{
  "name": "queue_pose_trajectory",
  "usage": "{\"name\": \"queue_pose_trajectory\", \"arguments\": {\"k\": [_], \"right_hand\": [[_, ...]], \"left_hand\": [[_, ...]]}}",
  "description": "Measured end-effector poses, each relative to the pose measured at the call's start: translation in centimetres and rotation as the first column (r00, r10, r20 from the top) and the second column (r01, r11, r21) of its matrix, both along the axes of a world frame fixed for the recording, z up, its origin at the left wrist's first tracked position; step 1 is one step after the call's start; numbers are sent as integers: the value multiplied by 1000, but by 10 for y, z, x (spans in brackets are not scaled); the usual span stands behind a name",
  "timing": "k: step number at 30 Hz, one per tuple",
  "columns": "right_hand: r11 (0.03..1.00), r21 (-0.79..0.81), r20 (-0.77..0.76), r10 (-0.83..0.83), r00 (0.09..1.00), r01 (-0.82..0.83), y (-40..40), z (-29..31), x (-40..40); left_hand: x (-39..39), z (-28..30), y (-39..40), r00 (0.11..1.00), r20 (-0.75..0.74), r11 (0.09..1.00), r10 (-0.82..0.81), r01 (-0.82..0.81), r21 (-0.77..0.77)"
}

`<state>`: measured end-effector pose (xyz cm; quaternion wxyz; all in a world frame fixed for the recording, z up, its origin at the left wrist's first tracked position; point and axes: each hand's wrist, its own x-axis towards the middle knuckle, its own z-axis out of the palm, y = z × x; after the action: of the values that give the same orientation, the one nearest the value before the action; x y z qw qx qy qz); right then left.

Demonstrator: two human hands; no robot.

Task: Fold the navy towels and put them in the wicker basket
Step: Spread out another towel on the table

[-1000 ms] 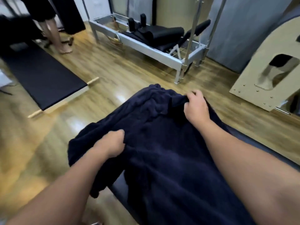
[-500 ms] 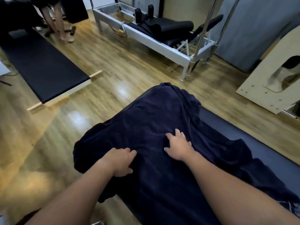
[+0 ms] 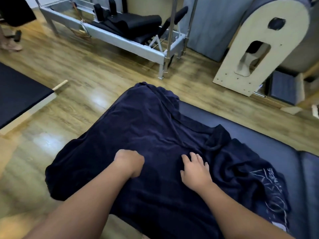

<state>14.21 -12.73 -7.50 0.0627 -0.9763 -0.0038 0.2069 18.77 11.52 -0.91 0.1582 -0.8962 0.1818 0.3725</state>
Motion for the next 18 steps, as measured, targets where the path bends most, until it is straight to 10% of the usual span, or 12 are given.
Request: {"name": "queue_pose_trajectory", "arguments": {"k": [11,18], "right_hand": [[931,131,472,-360,805,340,-126,0,-108],[419,137,147,-905,400,897,-205,-1,-164]], "left_hand": [[-21,-32,-182,922,129,807,-366,383,-448],[-46,-36,-265,832,437,640,-341,546,-541]]}}
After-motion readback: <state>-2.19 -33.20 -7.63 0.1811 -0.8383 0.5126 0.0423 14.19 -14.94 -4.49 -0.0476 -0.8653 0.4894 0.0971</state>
